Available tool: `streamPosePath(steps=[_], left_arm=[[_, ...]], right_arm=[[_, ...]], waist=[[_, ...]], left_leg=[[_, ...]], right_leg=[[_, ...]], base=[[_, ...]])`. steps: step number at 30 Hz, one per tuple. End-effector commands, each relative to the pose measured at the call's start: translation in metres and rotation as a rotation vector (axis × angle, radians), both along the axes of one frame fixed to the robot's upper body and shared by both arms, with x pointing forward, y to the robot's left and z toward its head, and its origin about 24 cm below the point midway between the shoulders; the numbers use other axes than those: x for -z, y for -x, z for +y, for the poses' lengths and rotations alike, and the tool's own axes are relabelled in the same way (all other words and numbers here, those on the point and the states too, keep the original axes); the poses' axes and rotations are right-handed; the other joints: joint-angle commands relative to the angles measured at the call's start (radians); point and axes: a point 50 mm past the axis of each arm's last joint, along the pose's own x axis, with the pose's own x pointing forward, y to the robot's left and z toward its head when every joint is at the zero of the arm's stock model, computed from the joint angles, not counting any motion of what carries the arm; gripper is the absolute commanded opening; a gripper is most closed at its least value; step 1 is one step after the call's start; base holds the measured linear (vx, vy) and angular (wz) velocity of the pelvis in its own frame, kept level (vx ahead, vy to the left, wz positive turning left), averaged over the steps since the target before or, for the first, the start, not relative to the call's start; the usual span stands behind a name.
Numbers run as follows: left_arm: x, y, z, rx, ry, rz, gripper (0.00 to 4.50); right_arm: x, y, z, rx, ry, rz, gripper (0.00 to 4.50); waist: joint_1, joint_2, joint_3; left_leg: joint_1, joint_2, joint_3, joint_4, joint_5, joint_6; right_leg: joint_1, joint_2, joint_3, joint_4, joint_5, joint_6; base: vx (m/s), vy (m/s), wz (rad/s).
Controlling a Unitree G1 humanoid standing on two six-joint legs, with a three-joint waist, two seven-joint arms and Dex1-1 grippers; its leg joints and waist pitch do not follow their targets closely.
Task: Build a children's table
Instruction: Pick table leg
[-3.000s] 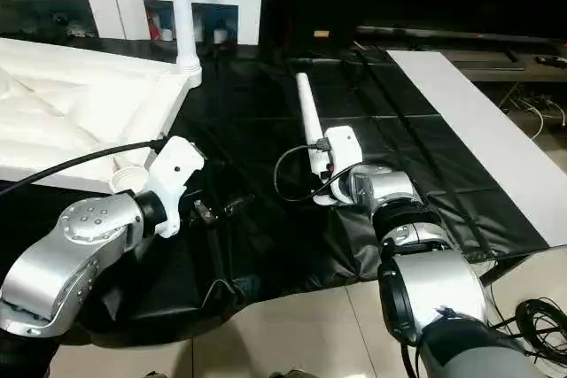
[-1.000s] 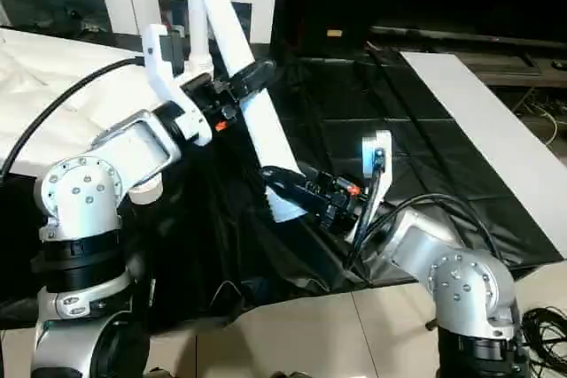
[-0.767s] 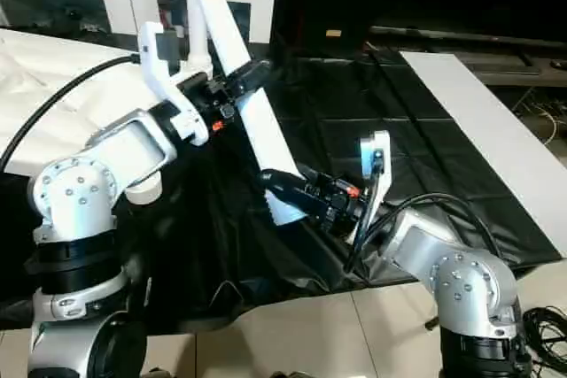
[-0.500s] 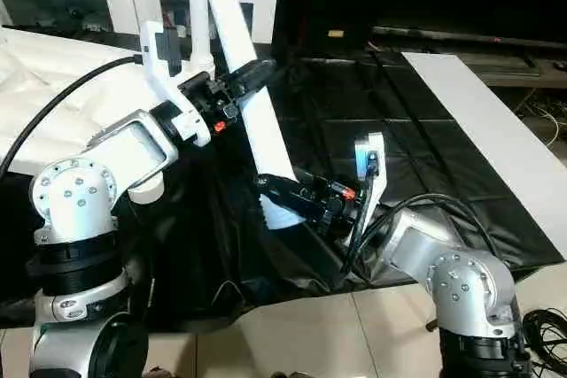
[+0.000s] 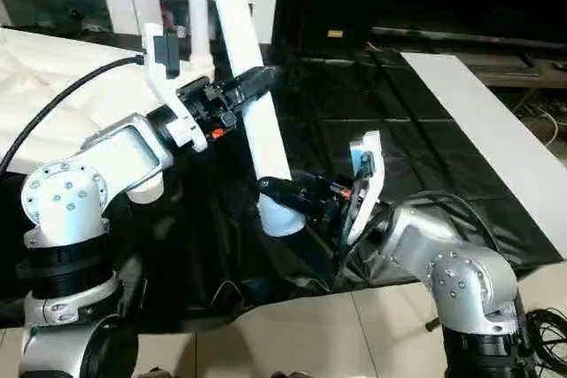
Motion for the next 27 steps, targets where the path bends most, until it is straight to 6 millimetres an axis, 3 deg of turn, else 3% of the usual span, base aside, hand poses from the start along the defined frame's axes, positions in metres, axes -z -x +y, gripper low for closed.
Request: streamPosePath(steps=[1,4,9,13,16,20,27], left_arm=[[-0.002,-0.006,0.004,-0.049,-0.017,0.002,1.93],[-0.002,-0.008,0.007,-0.054,-0.026,0.001,1.88],[-0.002,-0.01,0.009,-0.04,-0.018,0.0,1.86],[-0.003,-0.01,0.009,-0.02,-0.006,-0.005,1.86],[-0.004,-0.009,0.008,0.015,0.005,-0.015,1.86],[-0.007,0.003,0.002,0.226,0.001,-0.087,1.86],[-0.007,0.008,-0.002,0.391,-0.076,-0.15,1.86]], right_arm=[[-0.01,-0.001,-0.005,0.0,-0.016,-0.04,2.82],[-0.018,-0.003,-0.008,-0.014,-0.06,-0.042,3.15],[-0.026,-0.009,-0.014,-0.001,-0.064,-0.051,3.56],[-0.027,-0.014,-0.019,0.021,-0.048,-0.039,3.92],[-0.026,-0.016,-0.02,0.023,-0.005,-0.034,3.97],[-0.025,-0.014,-0.02,-0.115,0.072,-0.009,3.97],[-0.037,-0.018,-0.017,-0.255,0.119,-0.022,3.97]], waist=[[0.004,0.001,-0.067],[0.003,0.002,-0.069],[0.006,-0.001,-0.07],[0.008,-0.001,-0.07],[0.009,0.002,-0.071],[0.011,0.0,-0.068],[0.012,0.0,-0.069]], left_leg=[[0.006,0.017,-0.002,-0.078,-0.064,0.026],[0.008,0.017,-0.002,-0.076,-0.051,0.026],[0.008,0.017,0.001,-0.073,-0.012,0.035],[0.006,0.016,0.002,-0.074,-0.024,0.031],[0.008,0.016,0.001,-0.073,-0.03,0.022],[0.006,0.014,0.002,-0.074,-0.042,0.021],[0.009,0.019,0.003,-0.075,-0.041,0.019]], right_leg=[[0.069,-0.051,0.039,-0.073,-0.268,-0.086],[0.069,-0.051,0.039,-0.07,-0.247,-0.091],[0.071,-0.051,0.041,-0.06,-0.177,-0.132],[0.072,-0.053,0.04,-0.064,-0.215,-0.125],[0.072,-0.052,0.039,-0.064,-0.224,-0.119],[0.072,-0.052,0.039,-0.066,-0.239,-0.12],[0.073,-0.055,0.041,-0.06,-0.233,-0.148]], base=[[0.0,0.0,0.0],[0.0,0.0,0.0],[0.0,0.0,0.0],[0.0,0.0,0.0],[0.0,0.0,0.0],[0.0,0.0,0.0],[0.0,0.0,0.0]])
